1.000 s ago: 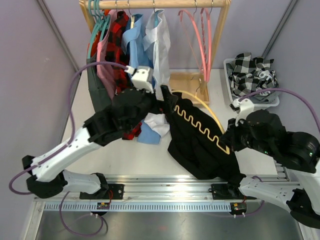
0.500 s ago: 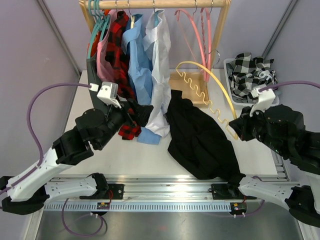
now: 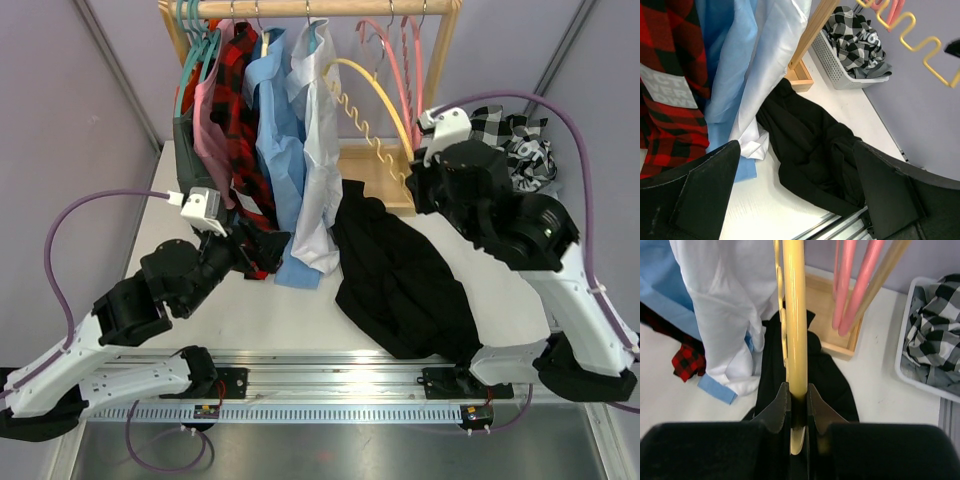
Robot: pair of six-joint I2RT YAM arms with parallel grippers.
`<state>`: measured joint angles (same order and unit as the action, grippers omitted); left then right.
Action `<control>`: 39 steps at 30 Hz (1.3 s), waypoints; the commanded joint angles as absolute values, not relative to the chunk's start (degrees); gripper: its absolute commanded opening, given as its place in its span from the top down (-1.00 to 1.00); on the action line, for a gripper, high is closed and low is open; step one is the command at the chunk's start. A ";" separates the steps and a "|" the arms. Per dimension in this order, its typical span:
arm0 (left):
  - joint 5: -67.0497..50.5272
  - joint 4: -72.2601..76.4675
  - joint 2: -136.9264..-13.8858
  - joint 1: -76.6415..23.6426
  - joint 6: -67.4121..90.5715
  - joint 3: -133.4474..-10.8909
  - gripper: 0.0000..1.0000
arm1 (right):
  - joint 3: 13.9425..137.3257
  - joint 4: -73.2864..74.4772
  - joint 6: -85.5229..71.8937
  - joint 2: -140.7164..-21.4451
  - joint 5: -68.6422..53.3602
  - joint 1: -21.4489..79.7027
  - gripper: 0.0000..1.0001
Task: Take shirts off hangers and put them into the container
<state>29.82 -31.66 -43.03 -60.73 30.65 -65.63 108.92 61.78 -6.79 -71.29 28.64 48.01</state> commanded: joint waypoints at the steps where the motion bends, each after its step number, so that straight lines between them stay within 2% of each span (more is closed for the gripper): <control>1: 31.02 -31.20 -40.96 -61.00 32.52 -64.16 -0.98 | 114.51 50.89 -3.17 -75.66 33.75 48.34 1.00; 11: 31.38 -32.96 -34.98 -61.00 33.66 -60.91 -0.98 | 132.61 49.48 1.58 -93.42 35.77 47.46 1.00; 15: 31.99 -34.19 -33.14 -61.00 33.75 -60.82 -0.98 | 136.84 49.92 0.36 -96.94 34.46 43.52 1.00; 25: 32.34 -35.07 -32.17 -61.00 34.54 -60.73 -0.98 | 134.47 49.74 -5.18 -97.38 25.93 33.23 1.00; 39: 32.08 -34.37 -33.48 -61.00 35.16 -60.73 -0.98 | 126.48 54.58 -7.82 -93.43 15.73 33.05 1.00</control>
